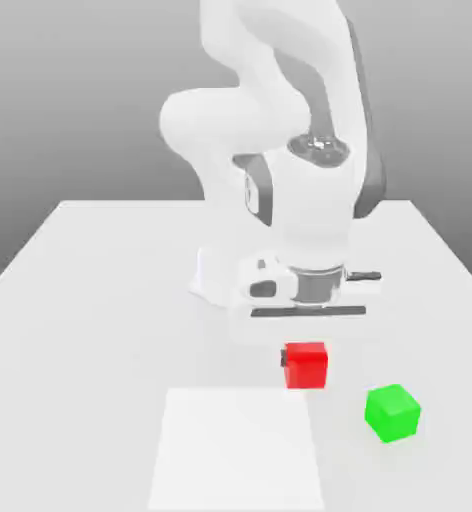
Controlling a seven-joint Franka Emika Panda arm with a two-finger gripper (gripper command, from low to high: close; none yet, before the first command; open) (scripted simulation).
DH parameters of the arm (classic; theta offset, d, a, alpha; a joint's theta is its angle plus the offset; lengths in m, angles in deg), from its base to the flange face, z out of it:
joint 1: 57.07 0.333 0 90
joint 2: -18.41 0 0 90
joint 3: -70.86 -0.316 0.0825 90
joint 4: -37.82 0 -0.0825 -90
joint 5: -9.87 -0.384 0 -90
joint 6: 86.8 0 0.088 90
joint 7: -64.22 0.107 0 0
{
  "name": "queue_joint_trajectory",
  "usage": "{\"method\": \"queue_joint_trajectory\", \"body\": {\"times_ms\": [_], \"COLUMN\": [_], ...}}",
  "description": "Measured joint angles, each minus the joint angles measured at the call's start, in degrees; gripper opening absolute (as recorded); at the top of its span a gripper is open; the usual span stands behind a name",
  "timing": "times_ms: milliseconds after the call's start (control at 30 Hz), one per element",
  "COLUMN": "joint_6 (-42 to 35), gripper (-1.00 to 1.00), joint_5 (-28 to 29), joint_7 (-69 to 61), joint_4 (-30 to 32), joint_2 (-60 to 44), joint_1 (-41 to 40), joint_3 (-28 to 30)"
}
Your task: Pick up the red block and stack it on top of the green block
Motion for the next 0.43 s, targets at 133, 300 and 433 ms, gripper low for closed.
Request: {"method": "queue_joint_trajectory", "body": {"times_ms": [133,300,433], "joint_6": [-5.6,0.9,3.8], "gripper": [-1.0,-1.0,1.0], "joint_5": [0.3,4.3,5.9], "joint_7": [8.6,13.6,14.8], "joint_4": [-6.6,-8.7,-8.9], "joint_2": [-1.0,-9.6,-12.8], "joint_1": [6.0,8.2,8.8], "joint_3": [-3.1,-1.0,0.0]}}
